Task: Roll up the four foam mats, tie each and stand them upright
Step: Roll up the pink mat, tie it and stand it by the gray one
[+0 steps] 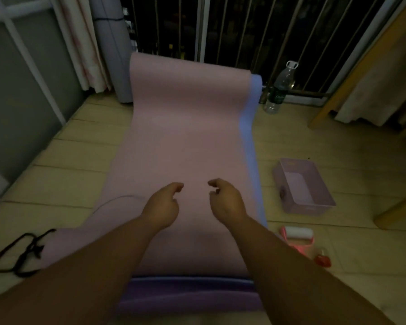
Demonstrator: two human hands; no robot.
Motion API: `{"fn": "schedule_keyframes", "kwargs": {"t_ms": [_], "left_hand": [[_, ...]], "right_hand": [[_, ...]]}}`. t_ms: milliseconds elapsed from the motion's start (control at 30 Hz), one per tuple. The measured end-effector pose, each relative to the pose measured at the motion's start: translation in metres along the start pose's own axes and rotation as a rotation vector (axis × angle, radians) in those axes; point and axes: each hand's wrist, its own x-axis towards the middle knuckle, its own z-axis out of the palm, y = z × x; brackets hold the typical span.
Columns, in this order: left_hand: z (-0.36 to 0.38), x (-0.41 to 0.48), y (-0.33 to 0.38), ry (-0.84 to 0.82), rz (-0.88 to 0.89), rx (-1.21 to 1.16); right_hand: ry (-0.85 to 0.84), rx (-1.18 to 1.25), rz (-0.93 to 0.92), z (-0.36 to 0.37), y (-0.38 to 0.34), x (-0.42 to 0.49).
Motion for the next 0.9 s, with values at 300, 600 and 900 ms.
{"fn": "schedule_keyframes", "kwargs": {"t_ms": [300, 600, 900], "left_hand": [[0.005, -0.018, -0.018, -0.105, -0.133, 0.029], [0.022, -0.029, -0.015, -0.320, -0.097, 0.350], [0.020, -0.050, -0.040, -0.692, -0.110, 0.820]], "right_hand": [[-0.242, -0.138, 0.032, 0.009, 0.030, -0.024], [-0.575, -0.413, 0.009, 0.031, 0.030, -0.031], [-0.803, -0.821, -0.044, 0.045, 0.047, -0.051]]}}
